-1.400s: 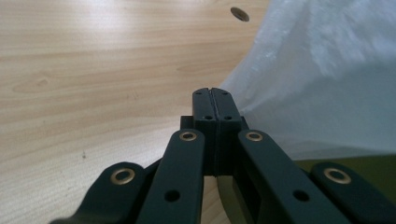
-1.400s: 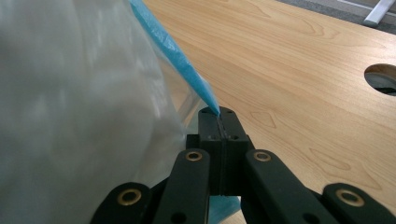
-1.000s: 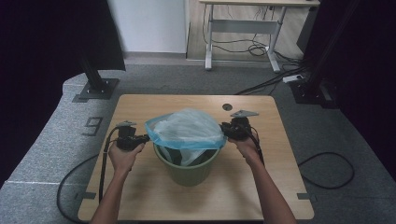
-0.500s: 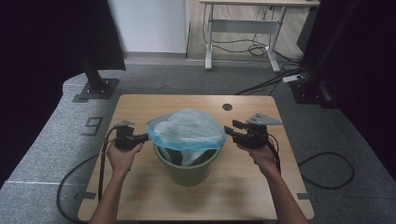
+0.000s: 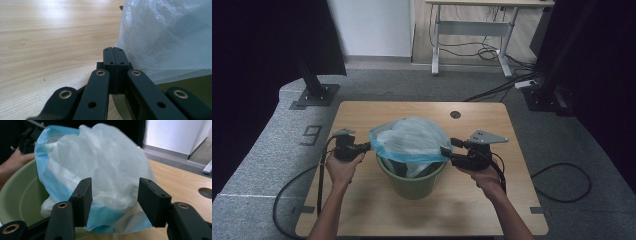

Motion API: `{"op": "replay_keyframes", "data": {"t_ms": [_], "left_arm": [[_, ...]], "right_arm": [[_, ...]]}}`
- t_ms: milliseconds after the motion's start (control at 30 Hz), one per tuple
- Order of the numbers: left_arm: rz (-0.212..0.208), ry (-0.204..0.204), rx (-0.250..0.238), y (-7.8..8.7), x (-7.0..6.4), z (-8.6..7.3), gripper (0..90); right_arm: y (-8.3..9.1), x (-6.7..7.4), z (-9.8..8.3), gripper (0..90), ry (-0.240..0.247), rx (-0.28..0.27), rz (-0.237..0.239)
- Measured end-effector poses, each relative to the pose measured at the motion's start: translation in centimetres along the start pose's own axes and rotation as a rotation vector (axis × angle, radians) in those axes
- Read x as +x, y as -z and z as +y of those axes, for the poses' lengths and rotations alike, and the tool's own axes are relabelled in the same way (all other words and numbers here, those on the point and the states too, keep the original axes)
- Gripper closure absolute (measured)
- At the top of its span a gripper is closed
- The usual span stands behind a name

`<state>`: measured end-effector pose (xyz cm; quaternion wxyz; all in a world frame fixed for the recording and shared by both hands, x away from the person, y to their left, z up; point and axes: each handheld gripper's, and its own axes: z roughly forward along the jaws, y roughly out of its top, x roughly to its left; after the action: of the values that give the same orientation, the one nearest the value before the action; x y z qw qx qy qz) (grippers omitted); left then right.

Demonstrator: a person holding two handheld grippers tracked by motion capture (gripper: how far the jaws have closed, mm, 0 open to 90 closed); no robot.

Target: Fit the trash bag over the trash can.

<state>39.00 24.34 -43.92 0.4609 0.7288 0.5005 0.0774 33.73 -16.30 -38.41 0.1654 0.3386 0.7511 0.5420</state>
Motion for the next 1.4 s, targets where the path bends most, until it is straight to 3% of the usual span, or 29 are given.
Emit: {"op": "replay_keyframes", "data": {"t_ms": [133,333,433,533,633,767,900,1067,1267,1400], "left_arm": [[0.022,-0.012,0.002,0.1,-0.2,0.0,90.0],[0.024,-0.016,0.001,0.2,-0.2,0.0,90.0],[0.020,-0.015,0.001,0.2,-0.2,0.0,90.0],[0.020,-0.018,0.003,0.2,-0.3,0.0,90.0],[0.018,-0.021,-0.002,0.4,-0.4,0.1,90.0],[0.018,-0.023,-0.005,0.8,-0.4,0.0,90.0],[0.016,-0.029,-0.003,1.2,-0.5,-0.1,90.0],[0.021,-0.030,0.005,1.3,-0.4,-0.3,90.0],[0.012,-0.032,0.018,1.1,-0.4,-0.6,90.0],[-0.005,-0.031,0.016,0.9,-0.6,-0.7,90.0]], "right_arm": [[-0.4,0.8,-0.5,47.2,0.046,0.005,-0.035],[0.0,1.1,-0.9,75.1,0.117,-0.015,-0.128],[0.3,1.1,-1.0,86.4,0.126,-0.024,-0.129],[0.5,1.6,-1.1,88.8,0.170,-0.022,-0.127],[1.0,2.1,-1.3,88.9,0.196,-0.013,-0.101],[2.0,2.5,-1.6,89.0,0.190,-0.025,-0.069],[3.0,3.1,-2.2,89.0,0.177,-0.039,-0.011],[3.7,4.5,-3.7,89.1,0.203,-0.028,0.065],[3.6,5.9,-6.1,89.1,0.219,-0.008,0.168],[2.9,6.5,-7.3,89.1,0.228,0.021,0.209]]}}
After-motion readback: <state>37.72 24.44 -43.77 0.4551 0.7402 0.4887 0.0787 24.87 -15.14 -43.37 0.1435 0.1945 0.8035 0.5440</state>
